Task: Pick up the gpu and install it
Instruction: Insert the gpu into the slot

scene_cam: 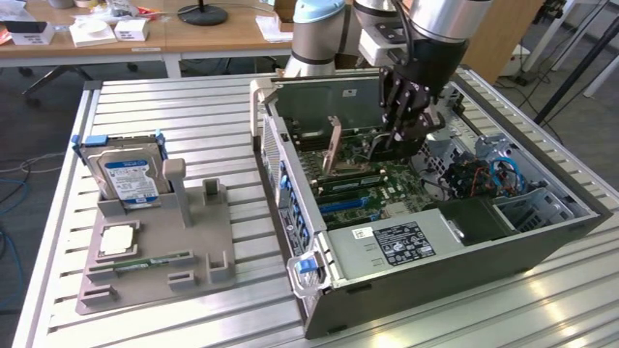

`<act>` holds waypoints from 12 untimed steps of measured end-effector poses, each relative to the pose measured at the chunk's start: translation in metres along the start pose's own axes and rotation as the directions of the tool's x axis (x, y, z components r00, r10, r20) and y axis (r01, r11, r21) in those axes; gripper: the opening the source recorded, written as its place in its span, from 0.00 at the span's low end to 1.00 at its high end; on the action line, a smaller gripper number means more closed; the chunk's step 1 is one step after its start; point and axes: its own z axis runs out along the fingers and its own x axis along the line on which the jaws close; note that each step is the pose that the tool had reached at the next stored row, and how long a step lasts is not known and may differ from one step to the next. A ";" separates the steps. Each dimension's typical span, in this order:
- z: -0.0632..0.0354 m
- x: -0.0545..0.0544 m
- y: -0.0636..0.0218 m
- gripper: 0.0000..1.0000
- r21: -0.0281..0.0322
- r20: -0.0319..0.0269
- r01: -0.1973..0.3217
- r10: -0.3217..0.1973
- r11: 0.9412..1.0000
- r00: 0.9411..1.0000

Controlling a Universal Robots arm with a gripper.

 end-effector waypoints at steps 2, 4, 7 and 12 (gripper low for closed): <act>0.0036 0.000 0.0000 0.26 0.000 0.000 0.000 0.000 1.000 1.000; 0.0072 0.000 0.0000 0.26 0.000 0.000 0.000 0.000 1.000 1.000; 0.0127 0.001 0.0000 0.26 0.000 0.000 0.000 0.000 1.000 1.000; 0.0215 0.001 0.0001 0.26 0.000 0.000 0.000 0.000 1.000 1.000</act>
